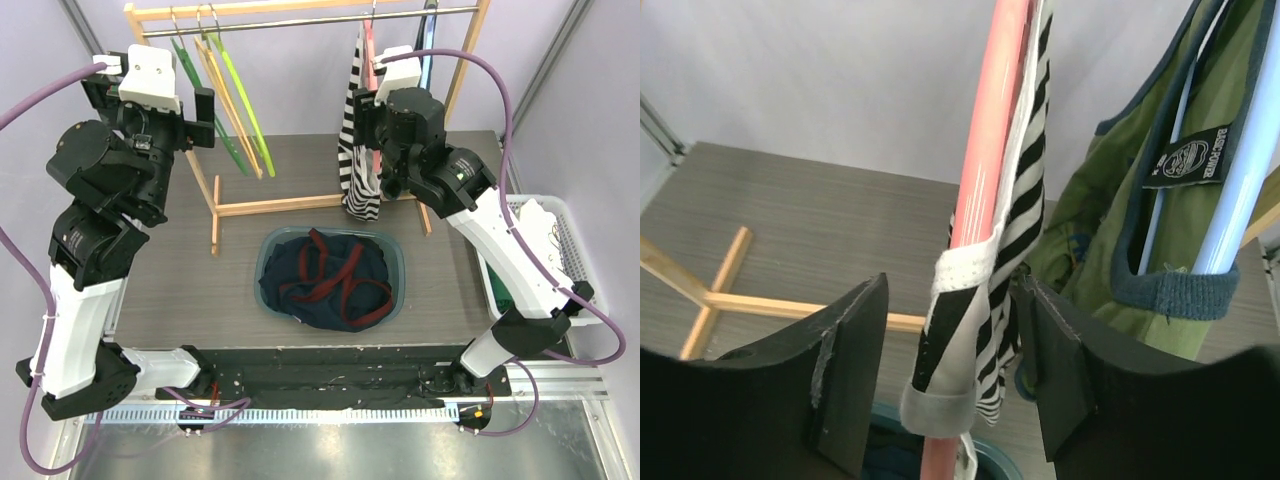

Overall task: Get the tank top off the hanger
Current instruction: Pick up the hanger from the clothesline.

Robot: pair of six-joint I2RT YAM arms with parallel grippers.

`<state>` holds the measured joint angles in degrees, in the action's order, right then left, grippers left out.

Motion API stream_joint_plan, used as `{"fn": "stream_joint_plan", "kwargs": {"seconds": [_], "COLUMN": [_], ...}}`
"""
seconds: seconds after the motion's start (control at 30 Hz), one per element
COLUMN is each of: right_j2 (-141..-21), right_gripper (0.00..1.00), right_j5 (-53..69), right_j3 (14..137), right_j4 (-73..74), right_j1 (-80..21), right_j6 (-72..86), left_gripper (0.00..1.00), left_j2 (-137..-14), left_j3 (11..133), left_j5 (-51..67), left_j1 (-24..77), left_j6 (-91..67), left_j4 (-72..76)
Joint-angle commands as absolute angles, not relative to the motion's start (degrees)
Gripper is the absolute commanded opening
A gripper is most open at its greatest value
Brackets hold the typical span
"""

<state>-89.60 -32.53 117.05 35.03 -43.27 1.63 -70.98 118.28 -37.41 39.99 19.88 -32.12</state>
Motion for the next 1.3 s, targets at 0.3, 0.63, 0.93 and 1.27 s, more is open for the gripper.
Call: {"fn": "stream_joint_plan", "kwargs": {"seconds": [0.3, 0.63, 0.93, 1.27], "right_j2": [-88.2, -85.5, -77.9, -74.9], "right_gripper": [0.36, 0.01, 0.01, 0.01], "right_j5": [-33.4, -30.9, -28.4, -26.2], "right_j3": [116.4, 110.8, 99.1, 96.9], "right_j4": [38.3, 30.0, 10.4, 3.4], "right_j1": [-40.9, -38.3, -37.4, -37.4], "right_j6": [4.4, 0.3, -7.3, -7.3], "left_gripper": [1.0, 1.0, 1.0, 1.0], "left_j2": [-71.2, -70.7, -70.3, -69.9], "left_j3": [120.1, 119.5, 118.7, 118.1], "left_j5": [-36.6, -36.6, -36.6, -36.7], "left_j1": [39.6, 39.6, 39.6, 39.6], "left_j6": [19.2, 19.7, 20.3, 20.7], "left_j4": [-32.0, -32.1, -32.1, -32.1]}}
